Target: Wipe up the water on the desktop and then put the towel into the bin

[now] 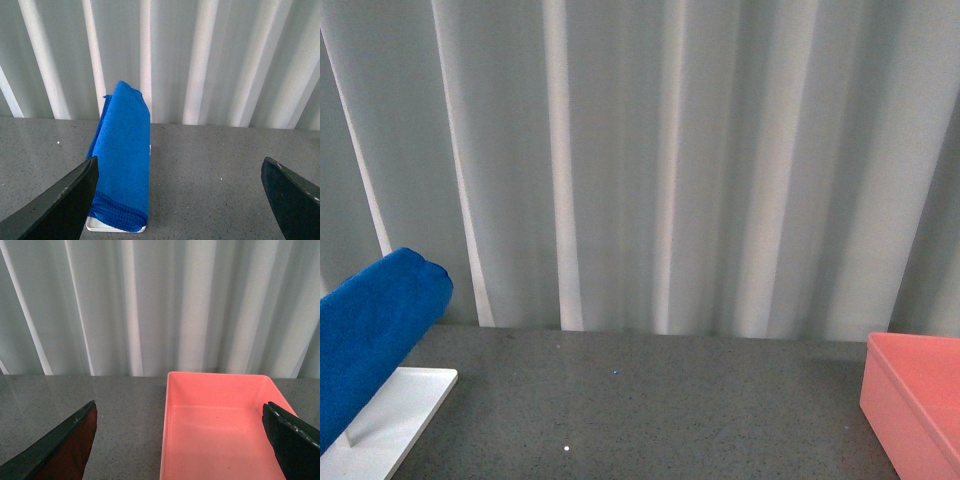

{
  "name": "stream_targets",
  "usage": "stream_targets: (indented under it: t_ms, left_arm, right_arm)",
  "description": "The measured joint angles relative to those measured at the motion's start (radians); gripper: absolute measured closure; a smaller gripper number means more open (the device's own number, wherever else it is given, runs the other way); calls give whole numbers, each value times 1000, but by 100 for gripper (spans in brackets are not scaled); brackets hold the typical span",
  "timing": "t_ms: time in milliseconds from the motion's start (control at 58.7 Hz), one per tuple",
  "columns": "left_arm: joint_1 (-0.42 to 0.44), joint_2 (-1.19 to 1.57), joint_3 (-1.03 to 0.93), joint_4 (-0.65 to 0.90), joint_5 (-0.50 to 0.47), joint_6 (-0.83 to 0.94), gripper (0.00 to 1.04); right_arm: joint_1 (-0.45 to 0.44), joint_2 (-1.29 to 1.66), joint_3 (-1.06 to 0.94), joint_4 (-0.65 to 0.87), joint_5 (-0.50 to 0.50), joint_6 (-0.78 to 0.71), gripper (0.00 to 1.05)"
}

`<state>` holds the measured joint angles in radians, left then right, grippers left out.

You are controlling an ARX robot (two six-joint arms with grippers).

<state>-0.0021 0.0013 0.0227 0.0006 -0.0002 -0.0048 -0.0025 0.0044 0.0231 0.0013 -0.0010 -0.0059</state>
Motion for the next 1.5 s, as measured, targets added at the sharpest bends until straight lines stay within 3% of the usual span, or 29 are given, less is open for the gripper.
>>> stream_targets:
  t_ms: [1397,1499]
  left_arm:
    - [0,0,0,0,0,0,7]
    - [51,230,111,-180,135,-156,7]
  right_arm:
    - [0,0,0,0,0,0,7]
    - [0,0,0,0,0,0,7]
